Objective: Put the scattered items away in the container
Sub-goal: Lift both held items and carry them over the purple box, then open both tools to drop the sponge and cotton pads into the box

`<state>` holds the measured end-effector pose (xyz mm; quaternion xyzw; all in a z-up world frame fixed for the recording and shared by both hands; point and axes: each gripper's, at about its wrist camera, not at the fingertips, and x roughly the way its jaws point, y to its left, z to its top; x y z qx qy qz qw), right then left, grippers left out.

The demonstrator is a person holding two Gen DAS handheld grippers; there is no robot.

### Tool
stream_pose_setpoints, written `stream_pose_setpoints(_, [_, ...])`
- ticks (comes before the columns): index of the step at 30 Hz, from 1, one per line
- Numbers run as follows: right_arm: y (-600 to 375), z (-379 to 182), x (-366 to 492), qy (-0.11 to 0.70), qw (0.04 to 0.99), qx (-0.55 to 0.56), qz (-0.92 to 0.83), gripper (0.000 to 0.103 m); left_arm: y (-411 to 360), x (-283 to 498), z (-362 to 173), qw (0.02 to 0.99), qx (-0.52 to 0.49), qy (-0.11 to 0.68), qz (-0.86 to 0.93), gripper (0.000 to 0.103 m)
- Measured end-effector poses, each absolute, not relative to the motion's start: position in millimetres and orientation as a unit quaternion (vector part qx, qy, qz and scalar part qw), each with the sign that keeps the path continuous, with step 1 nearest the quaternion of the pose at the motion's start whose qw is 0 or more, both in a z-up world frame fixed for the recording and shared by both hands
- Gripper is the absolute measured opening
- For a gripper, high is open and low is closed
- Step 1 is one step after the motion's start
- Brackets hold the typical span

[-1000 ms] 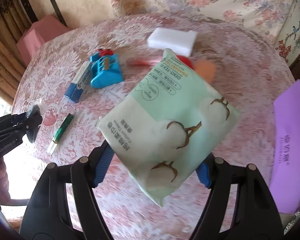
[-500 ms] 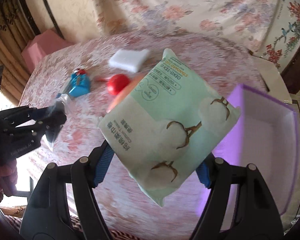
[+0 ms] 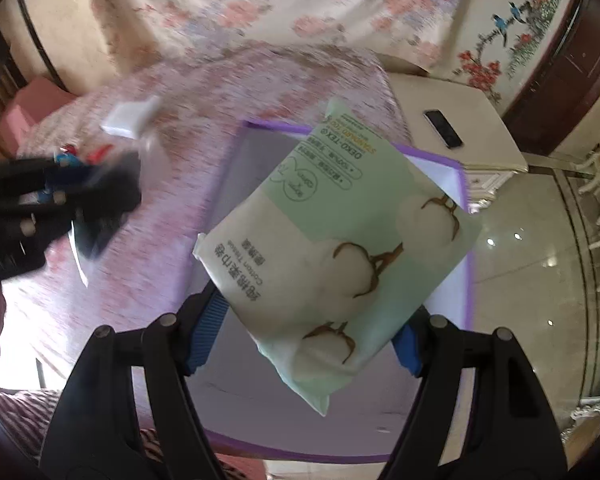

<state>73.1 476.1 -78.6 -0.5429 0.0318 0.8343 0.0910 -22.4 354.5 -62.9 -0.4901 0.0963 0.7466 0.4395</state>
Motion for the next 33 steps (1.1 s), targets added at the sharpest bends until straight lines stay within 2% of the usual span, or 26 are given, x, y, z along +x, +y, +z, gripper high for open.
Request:
stream_pose_setpoints(7, [519, -120, 67, 0.029, 0.086, -0.578, 0.811, 0.074, 435, -24, -93, 0.438, -0.528, 0.106, 0.719, 0.03])
stream_pose_setpoints(15, [538, -152, 45, 0.011, 0.073, -0.599, 0.797, 0.074, 472, -30, -138, 0.374, -0.564, 0.151, 0.72, 0.03])
stream_pose_setpoints(24, [538, -184, 23, -0.081, 0.072, -0.623, 0.775, 0.074, 496, -41, -173, 0.323, -0.572, 0.2, 0.727, 0.031])
stream_pose_setpoints(26, [539, -191, 19, -0.101, 0.075, -0.627, 0.769, 0.075, 504, -45, -179, 0.316, -0.573, 0.212, 0.726, 0.035])
stream_pose_setpoints(33, [545, -196, 12, -0.147, 0.071, -0.625, 0.764, 0.077, 512, -53, -188, 0.294, -0.591, 0.212, 0.721, 0.038])
